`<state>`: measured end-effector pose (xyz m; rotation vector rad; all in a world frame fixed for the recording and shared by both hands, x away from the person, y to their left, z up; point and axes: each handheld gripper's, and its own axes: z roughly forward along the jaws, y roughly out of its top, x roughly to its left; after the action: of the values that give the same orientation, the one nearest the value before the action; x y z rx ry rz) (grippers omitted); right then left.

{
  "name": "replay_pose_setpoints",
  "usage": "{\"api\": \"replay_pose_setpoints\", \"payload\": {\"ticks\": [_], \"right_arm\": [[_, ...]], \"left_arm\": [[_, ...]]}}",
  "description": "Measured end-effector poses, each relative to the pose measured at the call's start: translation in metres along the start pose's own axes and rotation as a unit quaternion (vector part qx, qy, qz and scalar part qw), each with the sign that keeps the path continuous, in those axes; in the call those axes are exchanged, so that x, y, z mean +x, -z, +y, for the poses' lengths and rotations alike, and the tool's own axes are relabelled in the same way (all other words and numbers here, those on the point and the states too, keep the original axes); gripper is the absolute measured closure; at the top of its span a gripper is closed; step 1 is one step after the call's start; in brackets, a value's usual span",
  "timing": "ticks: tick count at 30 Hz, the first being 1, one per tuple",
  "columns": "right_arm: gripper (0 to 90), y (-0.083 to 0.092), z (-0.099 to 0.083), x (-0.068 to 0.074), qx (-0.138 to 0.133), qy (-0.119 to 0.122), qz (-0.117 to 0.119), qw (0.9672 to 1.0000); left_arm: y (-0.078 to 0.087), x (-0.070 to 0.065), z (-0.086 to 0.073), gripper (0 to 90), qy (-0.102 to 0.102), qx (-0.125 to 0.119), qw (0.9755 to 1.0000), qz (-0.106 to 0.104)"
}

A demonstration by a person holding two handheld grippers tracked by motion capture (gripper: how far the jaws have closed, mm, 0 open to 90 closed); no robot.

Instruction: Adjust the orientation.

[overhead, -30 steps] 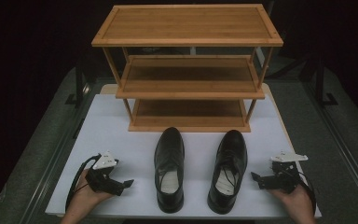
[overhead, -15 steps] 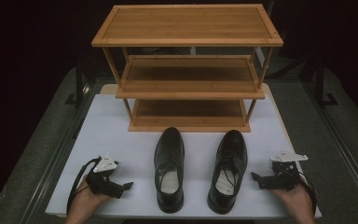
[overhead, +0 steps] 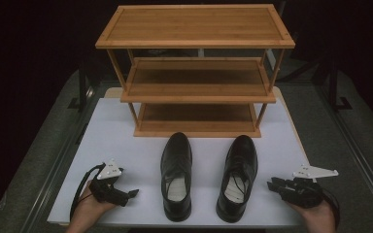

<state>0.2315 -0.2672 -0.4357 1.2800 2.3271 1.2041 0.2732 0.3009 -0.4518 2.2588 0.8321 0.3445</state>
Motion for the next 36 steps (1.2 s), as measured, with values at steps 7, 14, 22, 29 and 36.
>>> {"api": "replay_pose_setpoints", "payload": {"ticks": [7, 14, 22, 29, 36], "right_arm": [[89.5, -0.003, -0.002, 0.022, -0.001, 0.031, 0.065, 0.9974], [89.4, -0.012, 0.002, 0.027, -0.005, 0.042, 0.088, 0.9952], [89.5, -0.017, 0.011, 0.018, -0.030, 0.030, 0.089, 0.9952], [89.6, -0.027, 0.018, 0.015, -0.027, 0.036, 0.095, 0.9945], [89.6, -0.033, 0.024, 0.017, -0.023, 0.042, 0.101, 0.9937]], "left_arm": [[0.000, 0.000, 0.000, 1.3, 0.000, 0.000, 1.0000, 0.000], [0.000, 0.000, 0.000, 1.3, 0.001, 0.000, 1.0000, -0.001], [0.000, 0.000, 0.000, 1.3, 0.001, 0.000, 1.0000, 0.000], [0.000, 0.000, 0.000, 1.3, 0.001, 0.000, 1.0000, -0.001], [0.000, 0.000, 0.000, 1.3, 0.001, 0.000, 1.0000, -0.001]]}}
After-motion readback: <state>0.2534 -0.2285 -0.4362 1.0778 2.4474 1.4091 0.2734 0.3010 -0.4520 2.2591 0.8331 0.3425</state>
